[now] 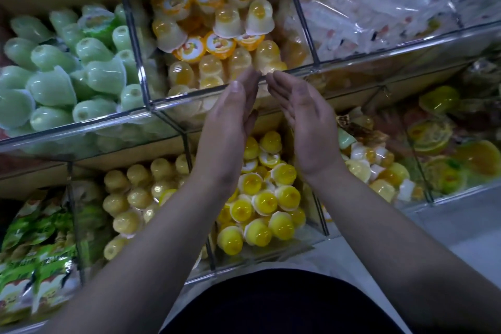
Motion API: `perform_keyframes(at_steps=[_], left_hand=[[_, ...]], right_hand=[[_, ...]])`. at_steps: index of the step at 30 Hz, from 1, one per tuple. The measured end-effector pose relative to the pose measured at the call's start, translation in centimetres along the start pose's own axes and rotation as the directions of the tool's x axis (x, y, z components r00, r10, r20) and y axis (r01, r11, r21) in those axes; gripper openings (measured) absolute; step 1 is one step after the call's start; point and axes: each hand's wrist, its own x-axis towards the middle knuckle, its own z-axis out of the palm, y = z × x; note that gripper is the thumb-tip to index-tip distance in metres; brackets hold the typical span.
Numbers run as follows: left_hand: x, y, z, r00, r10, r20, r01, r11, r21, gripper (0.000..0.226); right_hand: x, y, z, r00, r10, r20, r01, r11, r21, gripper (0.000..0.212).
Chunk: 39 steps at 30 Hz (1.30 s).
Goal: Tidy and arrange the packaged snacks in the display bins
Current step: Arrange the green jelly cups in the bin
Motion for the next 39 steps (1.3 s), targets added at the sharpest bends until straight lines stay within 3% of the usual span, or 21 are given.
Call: perform_keyframes(at_steps=[8,14,22,27,30,33,39], left_hand=[[1.0,-2.8,4.0,0.998,-0.058,0.038,0.059,0.998,-0.016,0.042],[1.8,-5.1,6.3,0.993,-0.119,0.017,0.12,0.993,-0.019,0.043],[3.3,-8.2,7.9,0.977,-0.213,-0.011,0.212,0.977,-0.011,0.063],[3.9,-10.2,8.9,0.962,-0.268,-0.041,0.269,0.963,0.013,0.042],[4.3,-11.5,9.4,0.943,-0.325,-0.068,0.329,0.943,0.044,0.056],[4.8,-12.3,9.9,0.923,-0.38,-0.07,0.385,0.918,0.093,0.068],[5.2,-14.1,10.6,0.889,-0.444,-0.111,0.456,0.881,0.125,0.049]], right_hand=[[0.6,0.8,-5.1,0.999,0.031,-0.006,-0.031,0.998,-0.045,0.026],[1.1,2.3,-8.3,0.996,0.078,-0.049,-0.084,0.988,-0.133,0.04],[1.3,4.5,-11.5,0.986,0.147,-0.08,-0.159,0.969,-0.189,0.038],[1.3,5.7,-13.2,0.972,0.203,-0.119,-0.225,0.948,-0.223,0.032],[1.4,6.3,-14.2,0.963,0.236,-0.13,-0.264,0.927,-0.268,0.042],[1.5,6.7,-15.3,0.955,0.27,-0.125,-0.295,0.909,-0.293,0.021],[1.9,7.5,-16.7,0.945,0.299,-0.129,-0.326,0.872,-0.364,0.022]])
